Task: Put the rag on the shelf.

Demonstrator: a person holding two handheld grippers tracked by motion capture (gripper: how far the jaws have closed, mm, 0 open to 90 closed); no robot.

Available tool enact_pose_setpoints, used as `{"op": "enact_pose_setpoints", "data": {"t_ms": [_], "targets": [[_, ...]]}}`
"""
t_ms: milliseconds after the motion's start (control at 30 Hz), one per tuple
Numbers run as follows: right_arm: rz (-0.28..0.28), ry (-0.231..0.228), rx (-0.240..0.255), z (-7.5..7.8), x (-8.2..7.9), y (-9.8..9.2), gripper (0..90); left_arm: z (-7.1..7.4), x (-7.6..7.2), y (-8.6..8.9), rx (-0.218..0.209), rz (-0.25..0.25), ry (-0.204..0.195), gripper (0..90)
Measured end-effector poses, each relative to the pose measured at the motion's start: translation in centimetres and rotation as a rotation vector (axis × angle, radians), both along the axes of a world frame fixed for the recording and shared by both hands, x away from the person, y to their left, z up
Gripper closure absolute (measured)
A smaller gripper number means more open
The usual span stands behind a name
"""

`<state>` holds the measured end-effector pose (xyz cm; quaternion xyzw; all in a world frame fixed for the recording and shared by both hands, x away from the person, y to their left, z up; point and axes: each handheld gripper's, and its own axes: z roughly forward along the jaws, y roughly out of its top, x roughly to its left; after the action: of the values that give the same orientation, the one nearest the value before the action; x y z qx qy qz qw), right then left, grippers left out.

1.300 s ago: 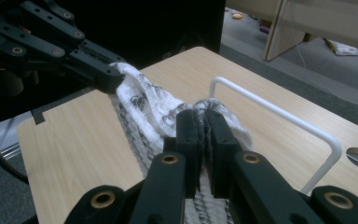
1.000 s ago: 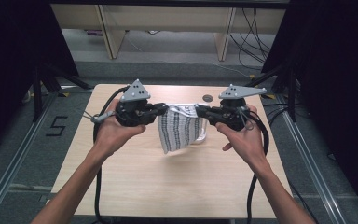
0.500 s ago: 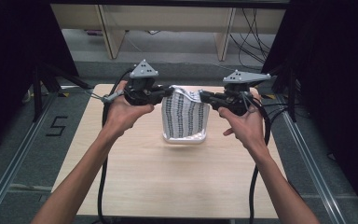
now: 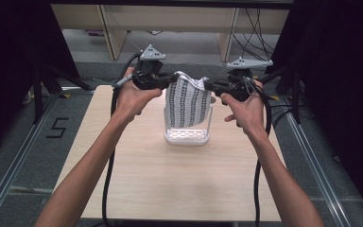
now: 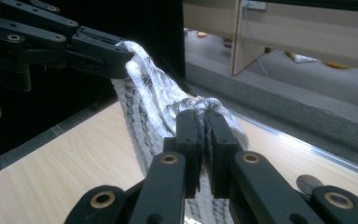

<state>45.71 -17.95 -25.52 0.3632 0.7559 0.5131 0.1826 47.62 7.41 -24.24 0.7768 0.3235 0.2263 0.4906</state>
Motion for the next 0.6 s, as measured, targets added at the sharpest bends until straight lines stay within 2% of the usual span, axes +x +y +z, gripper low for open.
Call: {"op": "enact_pose_setpoints", "data": {"t_ms": [100, 133, 167, 233, 333, 367, 400, 467, 500, 567, 600], "targets": [[-0.013, -0.012, -0.016, 0.2, 1.3, 0.0, 86.0, 0.1, 0.9, -0.3, -0.008, 0.022, 0.003, 84.5], [-0.023, 0.009, -0.009, 0.2, 1.6, 0.1, 85.9, 0.1, 1.3, -0.4, -0.013, 0.028, 0.006, 84.5], [-0.021, -0.006, -0.02, 0.2, 2.2, 0.1, 85.9, 0.1, 1.6, -0.4, -0.018, 0.034, 0.004, 84.5], [-0.033, 0.017, -0.011, 0.2, 2.9, 0.3, 85.8, 0.0, 2.4, -0.5, -0.02, 0.047, 0.009, 84.5], [-0.038, 0.02, -0.009, 0.0, 3.8, 0.4, 85.7, -0.2, 3.1, -0.6, -0.022, 0.059, 0.015, 84.4], [-0.049, 0.041, -0.004, -0.2, 4.5, 0.5, 85.6, -0.5, 3.7, -0.7, -0.021, 0.067, 0.026, 84.4], [-0.054, 0.043, -0.006, -0.3, 4.7, 0.5, 85.5, -0.7, 4.0, -0.7, -0.018, 0.067, 0.033, 84.3], [-0.05, 0.04, -0.009, -0.5, 5.2, 0.5, 85.5, -0.8, 4.3, -0.7, -0.025, 0.072, 0.037, 84.3], [-0.057, 0.063, 0.007, -0.8, 5.8, 0.5, 85.4, -1.2, 4.9, -0.8, -0.044, 0.086, 0.042, 84.3], [-0.058, 0.065, -0.001, -1.3, 6.5, 0.5, 85.3, -1.5, 5.6, -0.7, -0.035, 0.093, 0.054, 84.2], [-0.067, 0.081, 0.007, -1.5, 6.8, 0.6, 85.3, -1.7, 5.9, -0.8, -0.047, 0.098, 0.055, 84.1]]}}
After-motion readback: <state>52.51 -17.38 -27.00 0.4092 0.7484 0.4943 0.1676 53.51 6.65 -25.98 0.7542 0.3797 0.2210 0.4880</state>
